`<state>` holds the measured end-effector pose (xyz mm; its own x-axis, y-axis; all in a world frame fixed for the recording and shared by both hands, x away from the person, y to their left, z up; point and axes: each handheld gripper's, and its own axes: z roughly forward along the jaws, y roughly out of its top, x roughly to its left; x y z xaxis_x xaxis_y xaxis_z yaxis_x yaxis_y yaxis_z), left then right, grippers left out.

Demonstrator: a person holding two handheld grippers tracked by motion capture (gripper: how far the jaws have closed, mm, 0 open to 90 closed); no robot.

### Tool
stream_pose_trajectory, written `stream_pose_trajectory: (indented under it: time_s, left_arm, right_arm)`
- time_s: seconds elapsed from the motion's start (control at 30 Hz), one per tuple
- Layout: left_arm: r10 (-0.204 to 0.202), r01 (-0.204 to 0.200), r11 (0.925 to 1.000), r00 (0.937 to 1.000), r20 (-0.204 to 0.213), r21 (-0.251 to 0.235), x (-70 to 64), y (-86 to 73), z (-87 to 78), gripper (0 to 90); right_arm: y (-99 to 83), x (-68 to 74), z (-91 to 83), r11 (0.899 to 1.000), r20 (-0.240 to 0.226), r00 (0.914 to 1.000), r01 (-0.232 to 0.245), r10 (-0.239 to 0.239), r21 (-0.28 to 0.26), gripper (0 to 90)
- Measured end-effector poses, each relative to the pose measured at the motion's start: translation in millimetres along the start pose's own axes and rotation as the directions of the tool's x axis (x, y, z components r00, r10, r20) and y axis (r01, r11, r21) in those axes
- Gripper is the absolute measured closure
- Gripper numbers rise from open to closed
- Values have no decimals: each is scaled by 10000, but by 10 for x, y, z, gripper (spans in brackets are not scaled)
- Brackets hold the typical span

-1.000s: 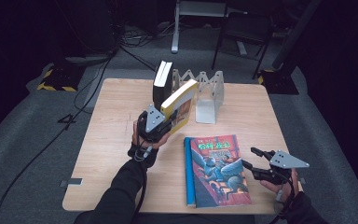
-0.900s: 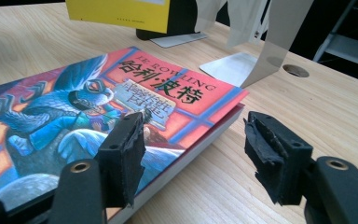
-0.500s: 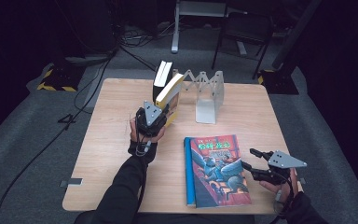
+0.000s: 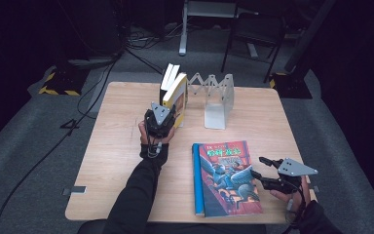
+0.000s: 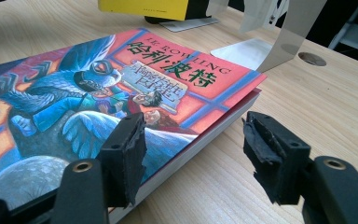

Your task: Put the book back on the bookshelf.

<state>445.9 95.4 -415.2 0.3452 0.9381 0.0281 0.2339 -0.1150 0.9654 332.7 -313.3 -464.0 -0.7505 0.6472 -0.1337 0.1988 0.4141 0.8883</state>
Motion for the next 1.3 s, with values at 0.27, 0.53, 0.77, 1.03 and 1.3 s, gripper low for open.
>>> stream_pose_trajectory:
  time_s: [0.27, 0.53, 0.77, 1.03, 1.3]
  left_arm:
    - [52, -50, 10000, 9995, -309, 53, -59, 29, 132, 750]
    - [-65, 66, 10000, 9991, -410, 37, -106, 39, 240, 750]
    - [-293, 301, 9995, 9961, -834, 79, -143, 18, 340, 750]
    - [-302, 313, 9995, 9928, -1162, 78, -183, -31, 365, 750]
    - [-307, 318, 9994, 9955, -900, 114, -155, -137, 349, 743]
  right_arm:
    - [3, 2, -12, 10000, -4, 10000, -2, 2, -12, 388]
    - [-3, -5, -11, 10000, -21, 10000, -15, 15, -22, 388]
    - [-3, 3, -3, 10000, -54, 10000, 22, -22, -8, 388]
    - [-8, 2, -2, 10000, -55, 10000, 38, -38, 31, 388]
    - [-14, 4, 13, 10000, -31, 10000, 26, -26, 93, 387]
